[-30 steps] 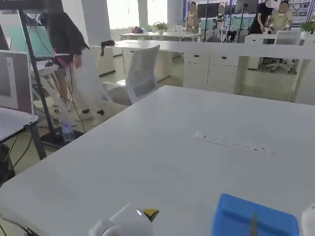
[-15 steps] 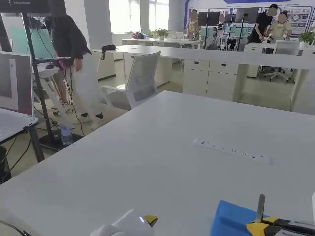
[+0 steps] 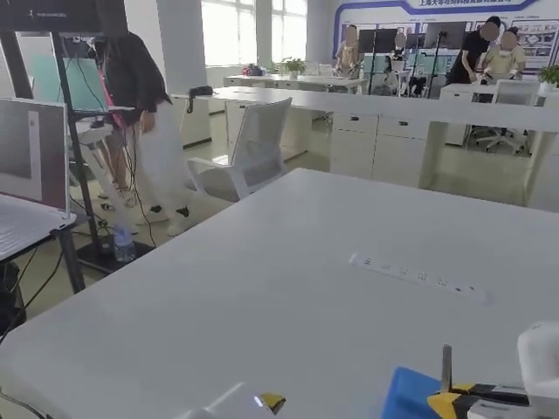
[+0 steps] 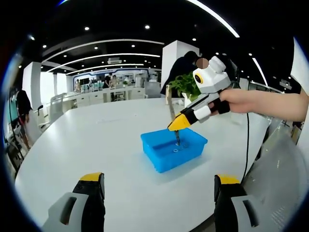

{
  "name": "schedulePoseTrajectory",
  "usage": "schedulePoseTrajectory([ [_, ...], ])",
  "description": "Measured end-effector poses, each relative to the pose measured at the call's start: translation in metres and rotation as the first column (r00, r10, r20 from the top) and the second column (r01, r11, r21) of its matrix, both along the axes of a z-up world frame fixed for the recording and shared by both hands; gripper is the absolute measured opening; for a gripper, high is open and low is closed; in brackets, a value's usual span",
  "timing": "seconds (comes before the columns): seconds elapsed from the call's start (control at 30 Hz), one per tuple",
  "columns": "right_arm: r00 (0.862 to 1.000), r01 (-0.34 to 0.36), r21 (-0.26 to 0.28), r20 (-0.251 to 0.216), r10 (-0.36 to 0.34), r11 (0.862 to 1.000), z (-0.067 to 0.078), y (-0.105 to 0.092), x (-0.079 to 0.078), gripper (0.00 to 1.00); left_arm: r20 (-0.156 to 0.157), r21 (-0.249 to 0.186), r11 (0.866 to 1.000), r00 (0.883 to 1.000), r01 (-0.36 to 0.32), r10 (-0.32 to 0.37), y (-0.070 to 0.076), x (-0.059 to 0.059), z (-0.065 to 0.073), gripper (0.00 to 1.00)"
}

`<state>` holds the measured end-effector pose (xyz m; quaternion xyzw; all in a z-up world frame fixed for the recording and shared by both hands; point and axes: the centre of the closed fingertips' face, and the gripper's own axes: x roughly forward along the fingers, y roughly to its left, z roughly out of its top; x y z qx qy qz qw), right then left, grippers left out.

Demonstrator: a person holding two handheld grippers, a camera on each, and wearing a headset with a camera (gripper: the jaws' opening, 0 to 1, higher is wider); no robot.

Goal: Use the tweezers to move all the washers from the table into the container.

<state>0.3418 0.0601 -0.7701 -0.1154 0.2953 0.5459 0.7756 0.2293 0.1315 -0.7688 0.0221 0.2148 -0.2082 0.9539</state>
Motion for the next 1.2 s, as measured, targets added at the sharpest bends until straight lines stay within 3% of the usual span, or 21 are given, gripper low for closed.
schedulePoseTrajectory([
  [0.23, 1.000, -0.021, -0.047, -0.010, 0.021, 0.999, -0.016, 0.003, 0.001, 0.03, -0.003, 0.006, 1.000, 1.000, -0.008, 0.008, 0.001, -0.001, 0.000, 0.96],
  [0.67, 0.999, -0.034, -0.088, -0.023, 0.032, 0.996, -0.037, 0.001, -0.001, 0.03, -0.032, 0.010, 1.000, 0.999, -0.020, 0.020, 0.007, -0.001, -0.009, 0.97],
  [1.2, 0.999, -0.049, -0.127, -0.023, 0.047, 0.991, -0.047, 0.001, 0.001, 0.03, -0.028, 0.022, 1.000, 0.999, -0.018, 0.018, 0.010, 0.000, -0.010, 0.95],
])
